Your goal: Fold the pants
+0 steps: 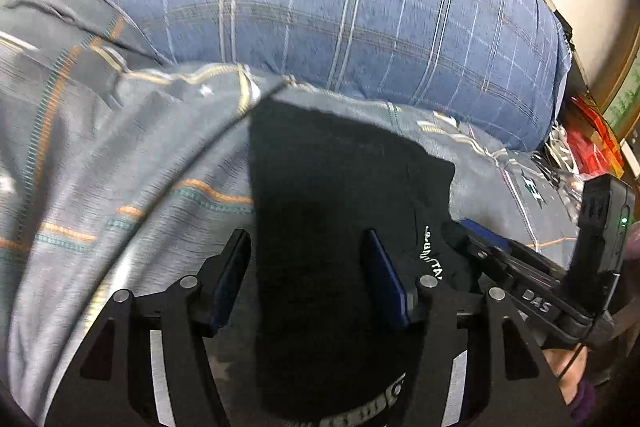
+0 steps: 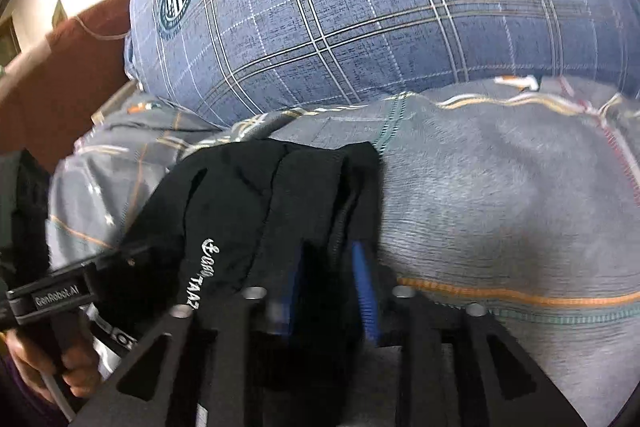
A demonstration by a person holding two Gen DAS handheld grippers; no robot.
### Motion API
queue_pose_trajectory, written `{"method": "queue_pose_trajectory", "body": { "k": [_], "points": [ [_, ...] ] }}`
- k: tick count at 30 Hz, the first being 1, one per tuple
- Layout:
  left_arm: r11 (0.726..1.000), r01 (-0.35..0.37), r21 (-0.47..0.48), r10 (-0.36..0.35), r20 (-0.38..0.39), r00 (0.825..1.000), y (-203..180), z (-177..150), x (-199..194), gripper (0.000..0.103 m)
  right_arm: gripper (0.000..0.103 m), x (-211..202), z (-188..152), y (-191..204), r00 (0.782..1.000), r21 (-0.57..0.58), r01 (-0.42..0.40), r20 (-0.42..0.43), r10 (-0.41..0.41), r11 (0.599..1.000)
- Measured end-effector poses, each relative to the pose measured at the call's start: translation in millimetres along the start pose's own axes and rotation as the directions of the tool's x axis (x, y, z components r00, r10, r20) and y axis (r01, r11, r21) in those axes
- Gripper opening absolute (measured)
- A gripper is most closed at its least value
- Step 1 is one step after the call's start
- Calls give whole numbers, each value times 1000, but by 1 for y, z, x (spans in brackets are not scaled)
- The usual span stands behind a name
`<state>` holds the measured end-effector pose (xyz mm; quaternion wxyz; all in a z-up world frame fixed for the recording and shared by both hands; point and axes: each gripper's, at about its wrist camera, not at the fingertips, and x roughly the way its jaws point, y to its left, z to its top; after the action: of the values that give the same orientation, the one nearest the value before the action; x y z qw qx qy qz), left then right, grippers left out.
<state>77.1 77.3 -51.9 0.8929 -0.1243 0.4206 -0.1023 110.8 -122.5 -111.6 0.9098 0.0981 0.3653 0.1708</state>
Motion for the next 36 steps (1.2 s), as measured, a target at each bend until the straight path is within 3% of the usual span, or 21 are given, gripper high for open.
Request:
{"method": "queue_pose_trajectory", "body": {
  "k": [5, 7, 9, 12, 14, 16, 19, 20, 24, 28, 32, 34, 36],
  "points": [
    [999, -39, -3, 39, 131, 991, 0, 10, -43, 63, 48, -39, 1, 3, 993, -21, -9, 119, 12, 1000],
    [998, -60, 16, 57, 157, 986, -2, 22, -50, 64, 44, -56, 6, 15, 983, -61, -21, 179, 32, 998],
    [994, -97, 45, 88, 171, 981, -7, 36, -51, 67, 43, -57, 17, 26, 984, -95, -36, 170, 52, 995],
    [983, -167, 78, 155, 138, 978, -8, 56, -27, 69, 32, -40, 33, 38, 986, -116, -93, 129, 108, 989],
    [988, -141, 54, 135, 108, 985, 0, 56, -9, 69, 28, -18, 38, 42, 991, -123, -95, 79, 105, 988],
    [988, -148, 53, 145, 56, 988, 4, 51, 14, 69, 28, 0, 37, 41, 993, -111, -108, 42, 113, 988],
    [970, -223, 98, 226, -16, 974, 9, 43, 45, 72, 29, 32, 32, 29, 994, -63, -99, -45, 96, 993],
    [967, -236, 96, 239, -24, 971, 12, 43, 51, 75, 30, 43, 30, 21, 989, -33, -134, -64, 132, 990],
    [958, -260, 122, 264, -13, 964, 14, 42, 52, 81, 30, 43, 28, 22, 990, -61, -135, -42, 132, 989],
    [976, -213, 42, 213, 9, 977, 24, 36, 18, 78, 35, 19, 22, 28, 994, -72, -113, -4, 113, 991],
    [952, -286, 108, 281, 57, 958, 15, 9, -11, 79, 38, -10, 4, 46, 994, -149, -105, 14, 108, 983],
    [909, -374, 184, 366, 77, 928, 3, -15, -12, 79, 45, -9, -7, 56, 996, -178, -90, -17, 88, 980],
    [882, -412, 228, 400, 95, 911, -3, -29, -10, 79, 47, -4, -24, 62, 999, -198, -48, -35, 41, 979]
  ]
}}
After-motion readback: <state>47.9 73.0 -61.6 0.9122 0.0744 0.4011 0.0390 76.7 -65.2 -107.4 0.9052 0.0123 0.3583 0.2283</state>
